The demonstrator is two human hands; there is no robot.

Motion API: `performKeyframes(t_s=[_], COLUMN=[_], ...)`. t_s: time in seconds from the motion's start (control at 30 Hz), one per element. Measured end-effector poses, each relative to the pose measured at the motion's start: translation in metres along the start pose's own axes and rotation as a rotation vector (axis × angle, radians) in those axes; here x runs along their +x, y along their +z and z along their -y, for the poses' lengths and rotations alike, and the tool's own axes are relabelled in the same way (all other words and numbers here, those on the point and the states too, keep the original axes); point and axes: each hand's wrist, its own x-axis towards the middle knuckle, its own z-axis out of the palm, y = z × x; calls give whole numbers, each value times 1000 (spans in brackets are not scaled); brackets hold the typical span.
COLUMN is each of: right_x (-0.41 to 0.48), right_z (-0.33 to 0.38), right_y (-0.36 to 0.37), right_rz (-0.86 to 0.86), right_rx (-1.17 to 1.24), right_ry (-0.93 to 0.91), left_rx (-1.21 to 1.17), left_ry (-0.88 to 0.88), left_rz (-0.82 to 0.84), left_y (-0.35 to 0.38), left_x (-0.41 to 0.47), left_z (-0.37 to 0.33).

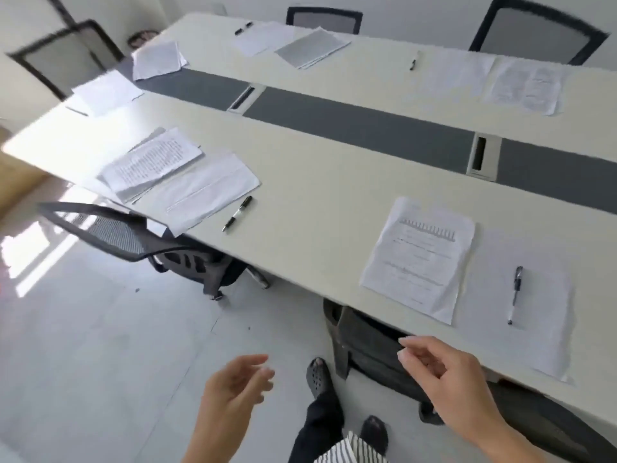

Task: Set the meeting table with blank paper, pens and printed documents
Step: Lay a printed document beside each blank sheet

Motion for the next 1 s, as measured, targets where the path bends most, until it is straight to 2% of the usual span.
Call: performKeyframes(t_s=[0.1, 0.23, 0.37, 0.57, 0.73, 1.0], right_x=[-2, -7, -8, -10, -12, 47], right_z=[18, 53, 83, 141, 184, 229], right_y=[34, 91, 155, 272, 334, 399], right_rz=[117, 252, 313, 332, 320, 277], right_rx=[56, 82, 34, 1, 25, 15], right_ry=[-13, -55, -100, -114, -139, -129], left_rx=[-93, -160, -240, -273, -259, -265], left_ry=[-81, -98, -103, -91, -89, -71], left_rz=[-103, -246, -348, -403, -404, -322], left_y=[-38, -93, -153, -285, -369, -421], left_x=[-38, -63, -60, -35, -9, 80], left_z=[21, 42, 66, 89, 93, 78])
